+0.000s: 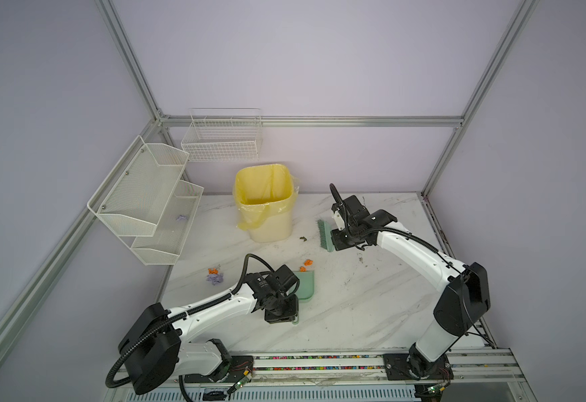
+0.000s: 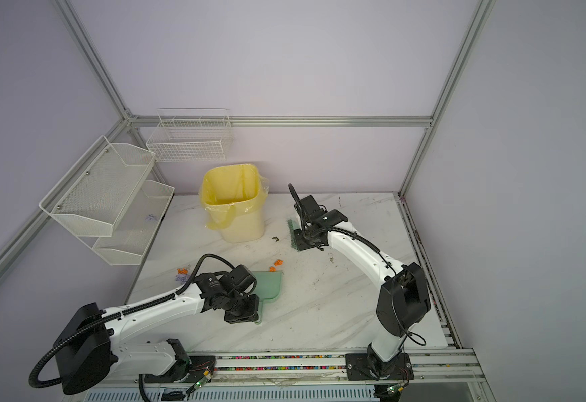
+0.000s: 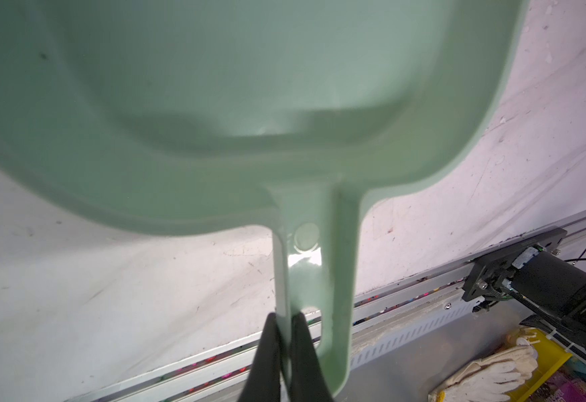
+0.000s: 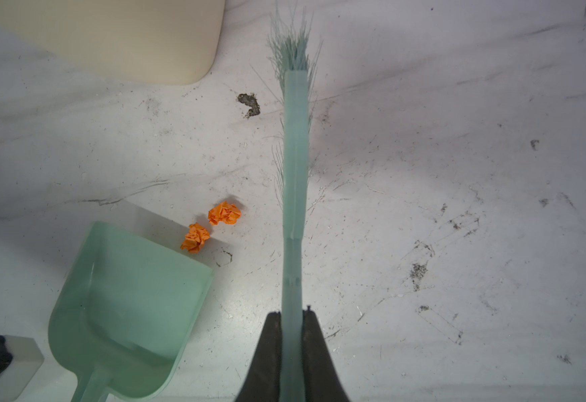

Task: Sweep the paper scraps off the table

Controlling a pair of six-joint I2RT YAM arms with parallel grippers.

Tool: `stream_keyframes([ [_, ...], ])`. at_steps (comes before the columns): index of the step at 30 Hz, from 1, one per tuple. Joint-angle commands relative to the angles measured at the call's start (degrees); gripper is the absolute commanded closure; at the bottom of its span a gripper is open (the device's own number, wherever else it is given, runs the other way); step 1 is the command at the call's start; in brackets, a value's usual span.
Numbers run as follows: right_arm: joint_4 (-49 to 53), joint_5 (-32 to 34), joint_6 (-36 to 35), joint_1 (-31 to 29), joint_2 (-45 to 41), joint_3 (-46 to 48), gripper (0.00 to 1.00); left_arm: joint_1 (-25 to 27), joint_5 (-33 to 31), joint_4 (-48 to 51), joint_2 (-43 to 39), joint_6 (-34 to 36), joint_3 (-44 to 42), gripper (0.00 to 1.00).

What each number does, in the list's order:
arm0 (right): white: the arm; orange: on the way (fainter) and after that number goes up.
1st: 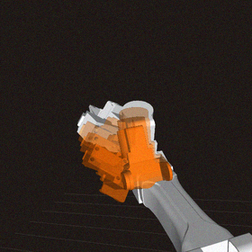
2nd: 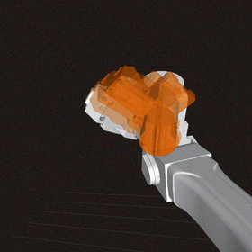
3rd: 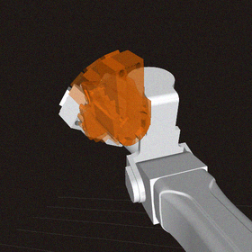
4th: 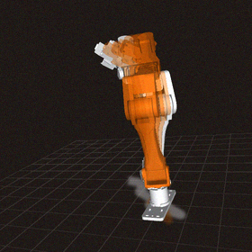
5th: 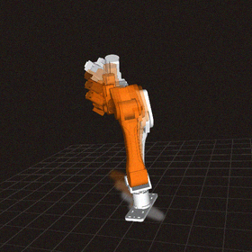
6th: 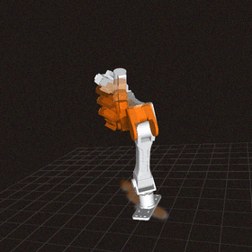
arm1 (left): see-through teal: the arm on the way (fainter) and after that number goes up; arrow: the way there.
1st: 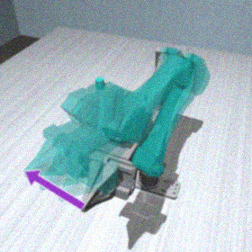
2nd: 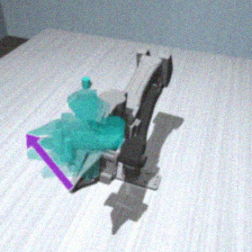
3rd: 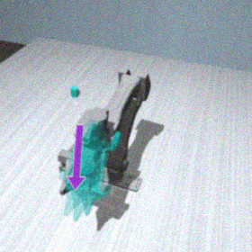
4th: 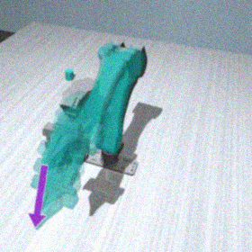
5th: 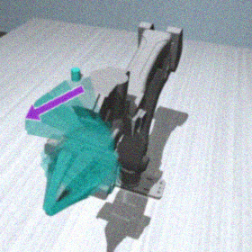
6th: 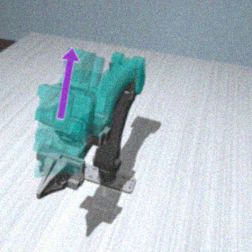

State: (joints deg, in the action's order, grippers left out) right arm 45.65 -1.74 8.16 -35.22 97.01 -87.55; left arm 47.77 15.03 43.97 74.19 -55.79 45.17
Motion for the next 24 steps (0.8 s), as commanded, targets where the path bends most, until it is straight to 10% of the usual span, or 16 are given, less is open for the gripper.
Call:
stream_keyframes([
  [1, 0.5, 1.5, -1.3, -1.7, 1.2, -1.4, 1.00, 0.3, 1.6, -2.5, 0.6, -0.9, -1.9, 1.00],
  [24, -2.4, 1.9, -4.1, -8.9, 5.9, -2.9, 1.00, -0.1, 4.4, -5.6, 5.5, -0.7, -0.8, 1.00],
])
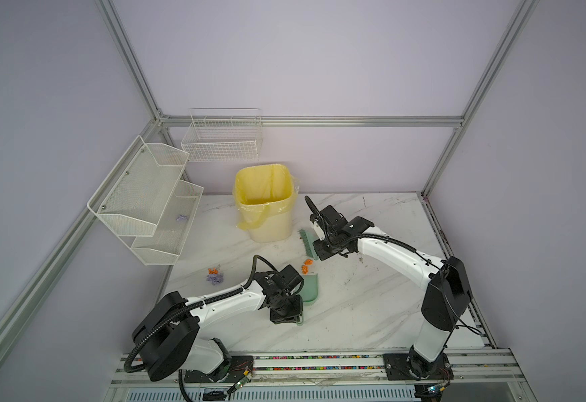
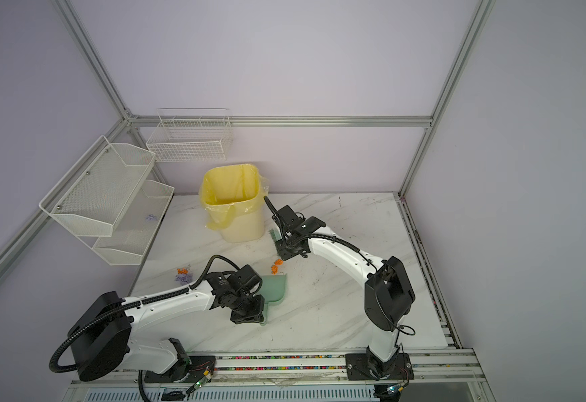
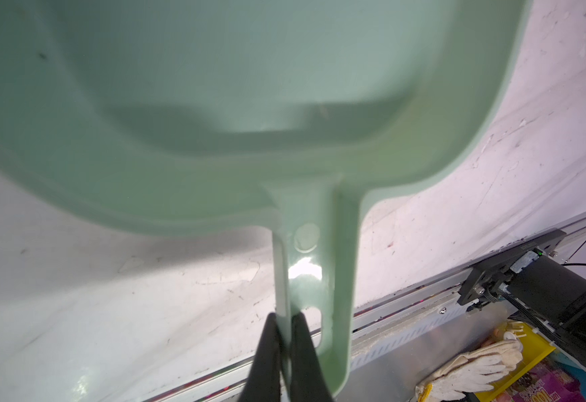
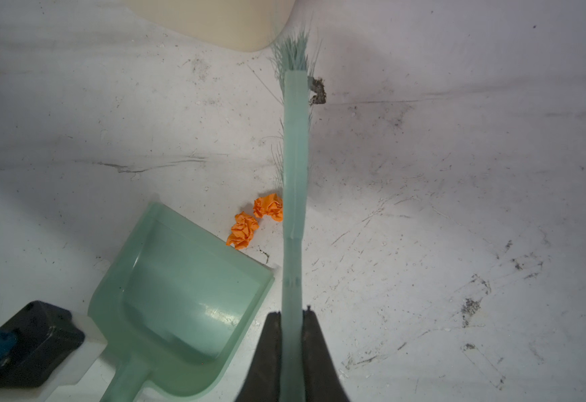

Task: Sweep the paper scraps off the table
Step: 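Sweep the orange scraps with the brush into the left-held dustpan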

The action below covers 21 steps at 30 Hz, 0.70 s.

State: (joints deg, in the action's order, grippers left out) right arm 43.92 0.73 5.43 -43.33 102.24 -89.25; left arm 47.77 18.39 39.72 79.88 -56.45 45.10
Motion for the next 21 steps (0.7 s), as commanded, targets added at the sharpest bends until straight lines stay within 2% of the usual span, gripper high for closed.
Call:
stream_keyframes([
  [1, -0.5, -0.9, -1.5, -0.9, 0.7, -1.1, 1.00, -0.3, 1.0, -1.3, -0.2, 0.0, -0.7, 1.00],
  [11, 0.9, -4.2, -0.5, -3.8, -2.7, 4.4, 1.00, -1.3, 0.9, -0.8, 0.6, 1.2, -0.2, 1.00],
  [17, 0.0, -10.9, 1.6, -5.2, -9.5, 10.6, 1.00, -1.8, 0.9, -0.3, 0.6, 1.9, 0.3, 1.00],
  [21, -3.7, -18.0, 3.4, -5.4, -15.1, 14.6, 1.00, -1.9, 1.2, -0.3, 3.5, 2.6, 1.0, 1.00],
])
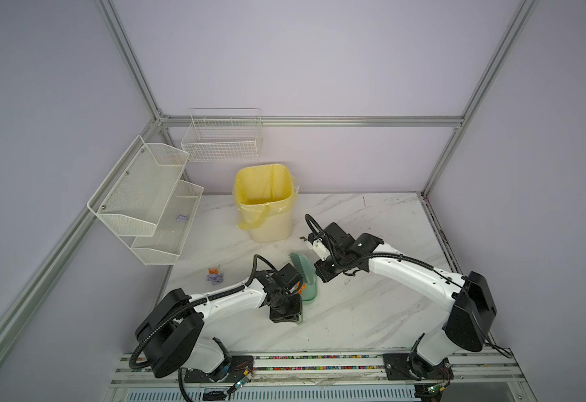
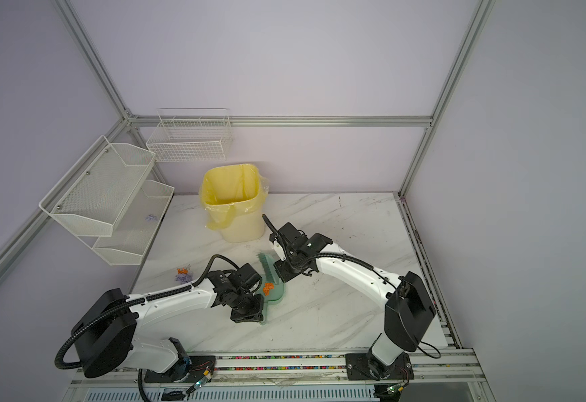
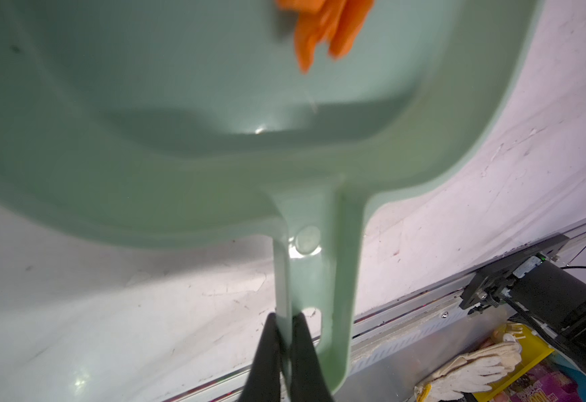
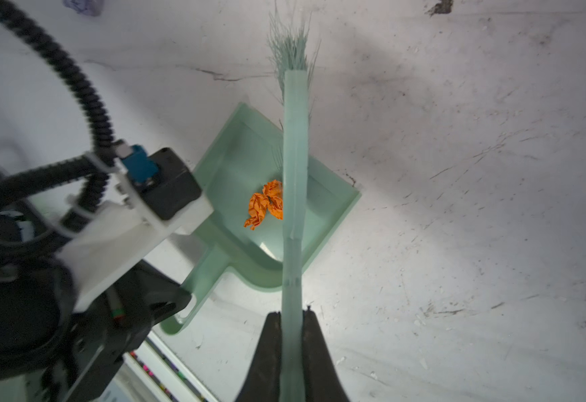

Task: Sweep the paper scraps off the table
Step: 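Sweep the orange scraps with the brush into the left-held dustpan, then draw the brush back with the right gripper while the left gripper lifts the dustpan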

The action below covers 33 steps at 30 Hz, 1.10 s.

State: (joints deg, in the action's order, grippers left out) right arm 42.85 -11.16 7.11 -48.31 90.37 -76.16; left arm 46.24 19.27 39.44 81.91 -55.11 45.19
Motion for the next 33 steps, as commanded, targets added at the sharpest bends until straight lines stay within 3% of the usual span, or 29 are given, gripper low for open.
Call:
stream_keyframes([
  [1, -3.1, -7.3, 2.5, -0.4, -3.9, 2.1, 1.00, -0.4, 0.6, 0.1, 1.8, 1.5, 1.4, 1.00],
  [13, -1.5, 3.6, 9.5, 1.7, -5.5, -1.0, 1.00, -0.4, -1.8, 2.0, 0.0, 2.5, 3.2, 1.00],
  [33, -6.7, 5.3, 13.1, 14.4, -6.1, -3.7, 1.00, -0.3, -4.7, 4.3, -5.5, 3.8, 8.1, 1.00],
])
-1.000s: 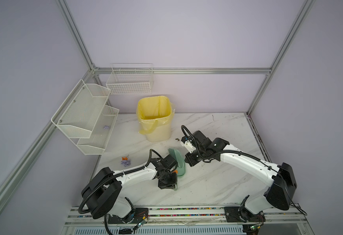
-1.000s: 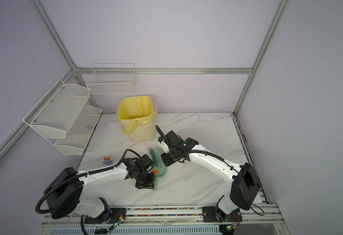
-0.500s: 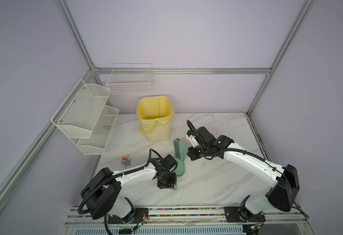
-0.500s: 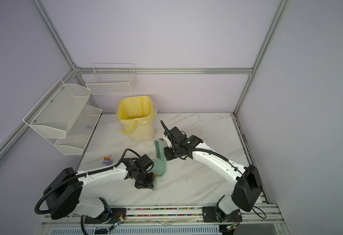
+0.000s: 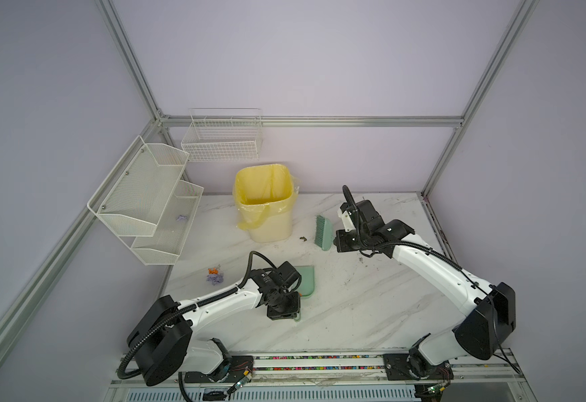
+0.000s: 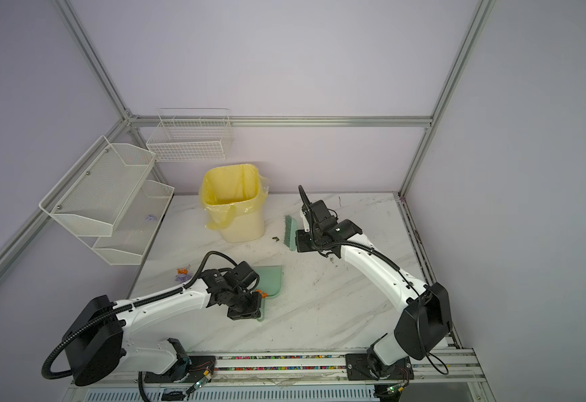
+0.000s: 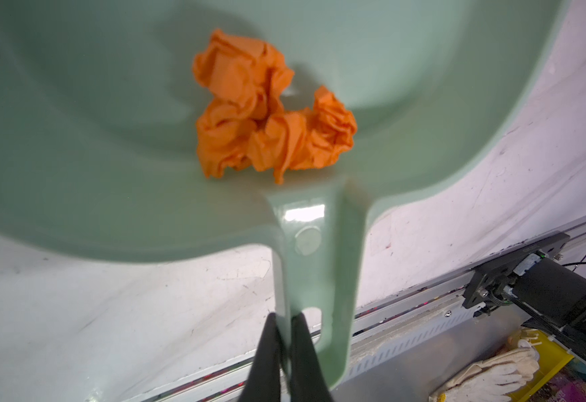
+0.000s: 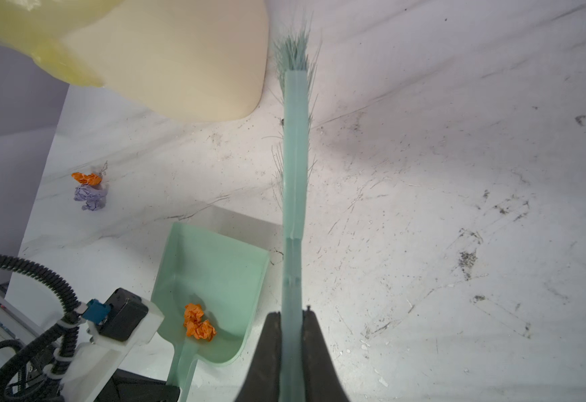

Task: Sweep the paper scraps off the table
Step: 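Draw the brush back with the right gripper while the left gripper lifts the dustpan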

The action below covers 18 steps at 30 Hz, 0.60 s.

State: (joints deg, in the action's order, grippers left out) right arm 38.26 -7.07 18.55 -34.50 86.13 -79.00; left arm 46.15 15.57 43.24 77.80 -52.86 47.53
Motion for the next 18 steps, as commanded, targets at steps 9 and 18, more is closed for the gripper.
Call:
stream_keyframes([
  [9, -3.7, 2.9, 4.4, 3.6, -1.4, -0.1, 1.00, -0.3, -3.7, 3.6, 1.6, 4.7, 13.7, 1.00],
  [18, -6.3, 2.0, 5.3, 7.5, -5.3, 3.3, 1.00, -0.3, -4.3, 7.7, 8.7, 8.5, 24.3, 1.00],
])
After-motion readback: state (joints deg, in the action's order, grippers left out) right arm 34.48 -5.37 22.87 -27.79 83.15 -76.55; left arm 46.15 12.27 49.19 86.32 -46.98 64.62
